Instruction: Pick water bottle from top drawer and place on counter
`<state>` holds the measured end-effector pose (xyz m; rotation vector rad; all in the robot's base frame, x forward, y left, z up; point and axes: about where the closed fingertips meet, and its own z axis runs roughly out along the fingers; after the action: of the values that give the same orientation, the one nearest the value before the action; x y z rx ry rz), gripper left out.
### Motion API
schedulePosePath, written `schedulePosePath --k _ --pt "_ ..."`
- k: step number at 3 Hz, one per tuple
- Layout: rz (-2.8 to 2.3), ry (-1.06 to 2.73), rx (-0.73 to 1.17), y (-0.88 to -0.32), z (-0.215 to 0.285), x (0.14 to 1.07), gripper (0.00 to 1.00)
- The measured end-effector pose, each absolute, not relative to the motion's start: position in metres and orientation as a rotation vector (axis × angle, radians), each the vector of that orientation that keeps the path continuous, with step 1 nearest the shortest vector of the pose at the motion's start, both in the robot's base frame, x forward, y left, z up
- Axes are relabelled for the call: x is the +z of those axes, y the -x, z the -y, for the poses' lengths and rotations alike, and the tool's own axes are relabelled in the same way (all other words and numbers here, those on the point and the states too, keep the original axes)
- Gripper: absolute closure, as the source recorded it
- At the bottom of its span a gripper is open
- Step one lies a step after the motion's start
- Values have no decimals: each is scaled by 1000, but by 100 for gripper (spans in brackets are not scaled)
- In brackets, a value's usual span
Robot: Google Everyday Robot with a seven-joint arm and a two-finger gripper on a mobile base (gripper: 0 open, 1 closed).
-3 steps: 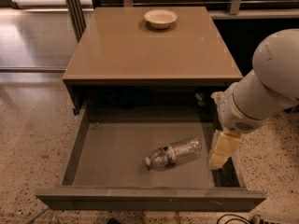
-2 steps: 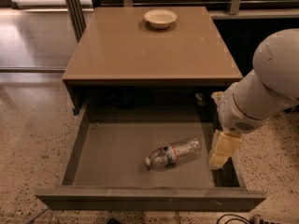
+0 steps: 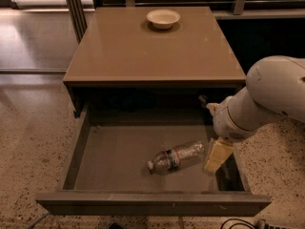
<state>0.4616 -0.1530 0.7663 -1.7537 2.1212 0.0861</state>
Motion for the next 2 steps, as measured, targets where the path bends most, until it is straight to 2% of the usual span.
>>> schedulePosePath --k 2 --pt "-2175 1865 219 -471 121 655 0"
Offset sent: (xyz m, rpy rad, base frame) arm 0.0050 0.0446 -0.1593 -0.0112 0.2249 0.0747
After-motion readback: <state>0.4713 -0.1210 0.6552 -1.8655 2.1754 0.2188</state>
